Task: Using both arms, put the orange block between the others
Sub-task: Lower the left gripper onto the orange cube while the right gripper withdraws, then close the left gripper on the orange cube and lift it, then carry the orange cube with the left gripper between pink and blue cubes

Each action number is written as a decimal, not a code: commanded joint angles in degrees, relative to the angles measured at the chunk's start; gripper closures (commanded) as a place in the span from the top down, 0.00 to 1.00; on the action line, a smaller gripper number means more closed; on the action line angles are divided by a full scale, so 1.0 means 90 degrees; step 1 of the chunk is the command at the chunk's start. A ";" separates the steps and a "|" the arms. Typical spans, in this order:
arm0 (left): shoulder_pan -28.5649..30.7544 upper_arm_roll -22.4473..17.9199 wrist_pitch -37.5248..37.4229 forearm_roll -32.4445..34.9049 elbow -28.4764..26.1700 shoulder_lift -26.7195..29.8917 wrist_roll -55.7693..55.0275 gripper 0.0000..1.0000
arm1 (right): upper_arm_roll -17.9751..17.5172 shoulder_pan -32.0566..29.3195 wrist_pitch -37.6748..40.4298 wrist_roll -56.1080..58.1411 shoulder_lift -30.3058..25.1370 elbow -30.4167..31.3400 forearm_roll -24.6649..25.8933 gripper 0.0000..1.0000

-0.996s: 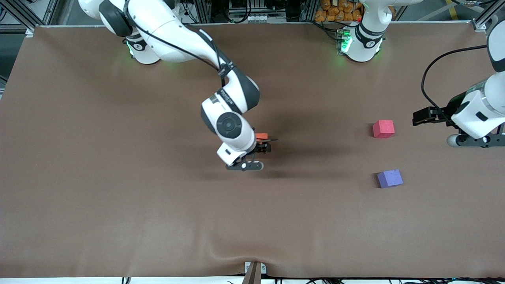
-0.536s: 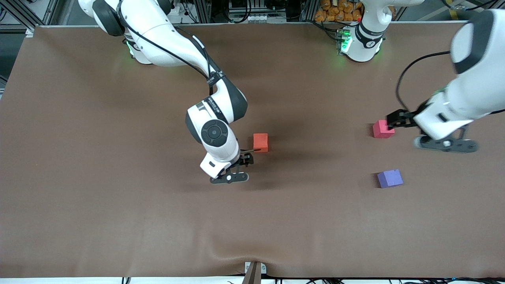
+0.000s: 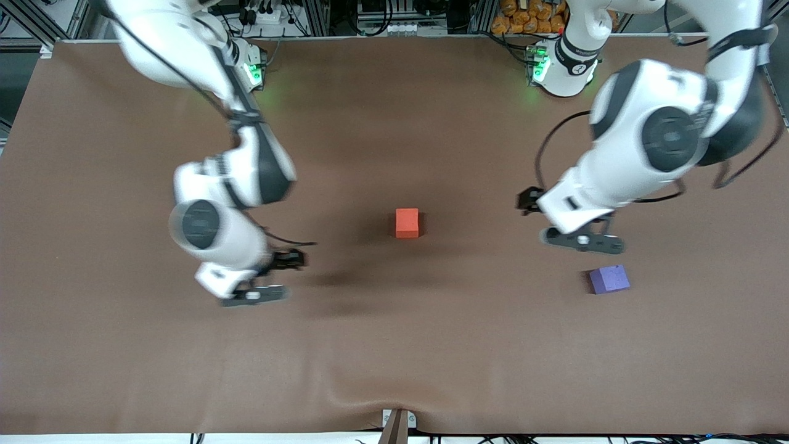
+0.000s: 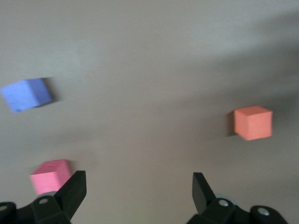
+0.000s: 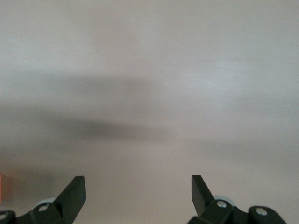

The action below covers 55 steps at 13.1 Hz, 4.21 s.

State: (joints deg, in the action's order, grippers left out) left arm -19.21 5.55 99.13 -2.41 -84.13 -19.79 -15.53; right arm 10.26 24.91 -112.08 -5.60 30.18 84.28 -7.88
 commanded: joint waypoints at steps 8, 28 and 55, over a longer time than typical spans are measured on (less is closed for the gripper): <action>-0.1635 -0.0079 0.1835 -0.0084 0.0295 -0.1579 -0.2004 1.00 | -0.0173 -0.2161 0.1612 0.1510 -0.3108 0.1652 0.0055 1.00; -0.2456 -0.0109 0.2657 0.0502 0.0187 -0.2752 -0.2962 1.00 | -0.0965 -0.3012 0.3527 0.0817 -0.3314 0.0206 0.0681 1.00; 0.0305 -0.0069 0.1202 0.0502 -0.1530 -0.0351 -0.0086 0.23 | -0.1033 -0.2602 0.3195 -0.0257 -0.3197 -0.0146 0.1179 1.00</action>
State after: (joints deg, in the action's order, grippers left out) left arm -21.07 4.06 109.47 1.26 -91.24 -27.42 -22.77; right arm 1.12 0.63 -83.58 -6.55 1.22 83.58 1.36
